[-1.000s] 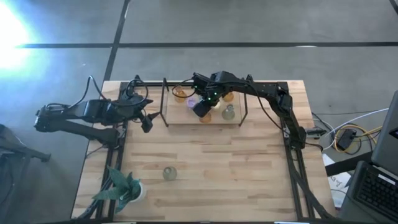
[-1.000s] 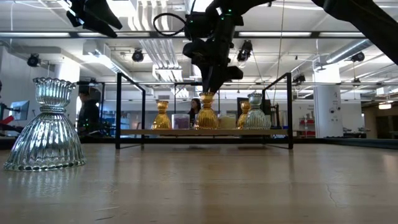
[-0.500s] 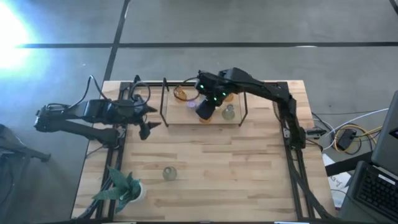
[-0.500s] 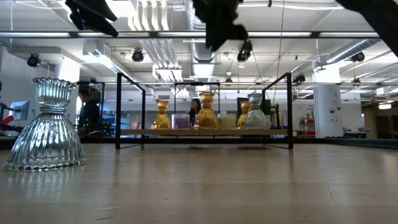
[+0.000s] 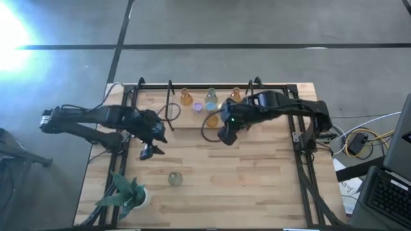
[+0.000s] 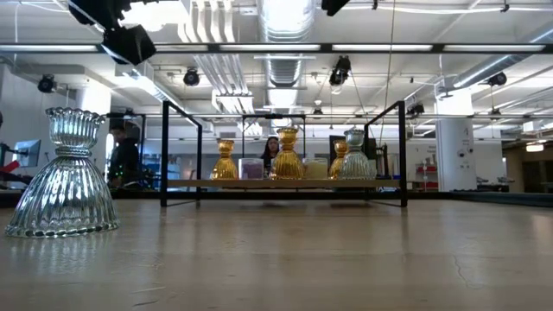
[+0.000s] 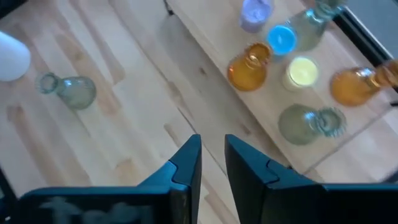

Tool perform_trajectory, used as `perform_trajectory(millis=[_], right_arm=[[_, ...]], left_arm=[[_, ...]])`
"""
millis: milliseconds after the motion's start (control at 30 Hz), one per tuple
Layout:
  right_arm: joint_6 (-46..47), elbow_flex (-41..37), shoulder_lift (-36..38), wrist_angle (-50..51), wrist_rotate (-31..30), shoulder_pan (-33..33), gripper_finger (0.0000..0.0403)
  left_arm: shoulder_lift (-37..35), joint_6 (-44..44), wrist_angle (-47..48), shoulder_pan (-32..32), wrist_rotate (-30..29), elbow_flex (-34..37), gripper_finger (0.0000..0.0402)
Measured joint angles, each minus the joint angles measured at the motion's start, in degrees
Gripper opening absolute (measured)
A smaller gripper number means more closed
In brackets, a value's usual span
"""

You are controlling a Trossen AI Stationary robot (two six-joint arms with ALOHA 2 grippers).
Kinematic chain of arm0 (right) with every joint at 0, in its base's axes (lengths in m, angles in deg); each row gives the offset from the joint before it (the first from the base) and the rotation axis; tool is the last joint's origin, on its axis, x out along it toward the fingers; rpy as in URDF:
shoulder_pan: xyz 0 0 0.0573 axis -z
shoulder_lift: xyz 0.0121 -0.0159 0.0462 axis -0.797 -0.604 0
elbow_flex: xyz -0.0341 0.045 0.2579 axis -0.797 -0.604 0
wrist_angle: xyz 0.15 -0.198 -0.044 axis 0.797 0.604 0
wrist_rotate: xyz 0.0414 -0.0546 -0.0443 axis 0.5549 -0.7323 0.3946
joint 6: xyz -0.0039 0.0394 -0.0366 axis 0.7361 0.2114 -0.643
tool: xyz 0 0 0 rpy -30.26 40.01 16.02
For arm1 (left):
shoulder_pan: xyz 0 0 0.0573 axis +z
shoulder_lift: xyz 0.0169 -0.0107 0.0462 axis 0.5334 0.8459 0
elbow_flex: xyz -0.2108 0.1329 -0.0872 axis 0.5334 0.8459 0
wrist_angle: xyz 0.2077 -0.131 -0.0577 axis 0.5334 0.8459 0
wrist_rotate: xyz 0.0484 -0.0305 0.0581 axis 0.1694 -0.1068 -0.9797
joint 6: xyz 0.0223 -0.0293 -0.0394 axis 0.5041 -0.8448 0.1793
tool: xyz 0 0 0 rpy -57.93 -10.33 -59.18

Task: Pick & Place candle stick holders
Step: Put the green glass candle holder on the shelf

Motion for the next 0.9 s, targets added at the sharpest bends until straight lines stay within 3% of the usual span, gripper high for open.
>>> perform_trajectory(millis=[167,500,900], right_arm=[[4.2,-5.3,2.6,-0.3,-2.2,-1.5,0.0061],[6.3,-13.3,3.9,-3.3,-2.3,-1.5,0.0073],[6.9,-15.2,3.9,-6.6,-2.1,-1.5,0.0062]], left_arm=[[5.2,1.0,0.2,-2.7,5.1,0.0,0.0268],[16.0,6.7,0.6,-10.1,4.4,-0.5,0.0266],[26.0,11.4,0.5,-10.4,3.4,-5.7,0.0261]])
